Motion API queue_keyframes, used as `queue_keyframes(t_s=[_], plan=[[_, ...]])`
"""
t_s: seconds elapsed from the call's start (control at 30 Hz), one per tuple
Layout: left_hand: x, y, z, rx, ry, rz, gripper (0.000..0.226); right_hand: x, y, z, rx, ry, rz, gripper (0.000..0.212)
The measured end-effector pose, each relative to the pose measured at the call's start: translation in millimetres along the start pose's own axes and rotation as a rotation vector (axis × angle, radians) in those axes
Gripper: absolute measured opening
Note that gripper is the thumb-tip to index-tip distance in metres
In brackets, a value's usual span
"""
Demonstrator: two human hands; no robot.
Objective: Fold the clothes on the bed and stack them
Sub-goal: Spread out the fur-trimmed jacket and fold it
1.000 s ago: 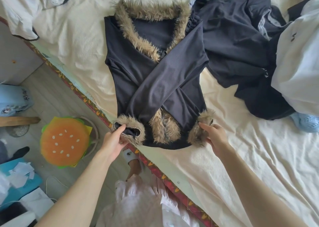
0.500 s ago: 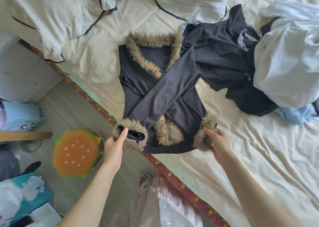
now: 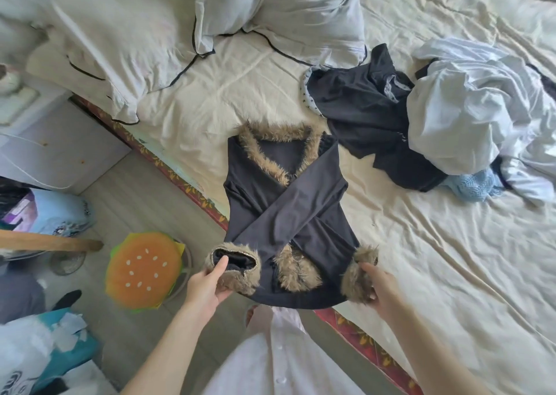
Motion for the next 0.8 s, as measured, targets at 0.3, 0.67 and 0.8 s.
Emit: queue_keyframes(t_s=[0.3,0.67,0.8], plan=[[-35.7,-15.8,85.7,-0.072,-0.038,-0.003,0.047,-20.2,-1.3,-68.0,0.141,-0.101,0.041,0.015],[-115.1,-92.9,188.9,-0.037,0.182,-0.034,0.03,-77.9,-71.4,-214.8,0.027,-0.296,-0.109,0.029],[-134.0,-136.8,213.5,-0.022,0.143,0.017,0.031,-107.8,-115.1,-248.6,-0.038,-0.345,-0.169,0.025]])
Point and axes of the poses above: each hand's wrist, its own y-axis away from the middle knuckle, its own x-axis out of the back of the hand, z = x × y, the point moved 1 cm from there along -y, towards the middle knuckle, and after that the axes turned 7 degrees about -z, right-handed, at the moved point
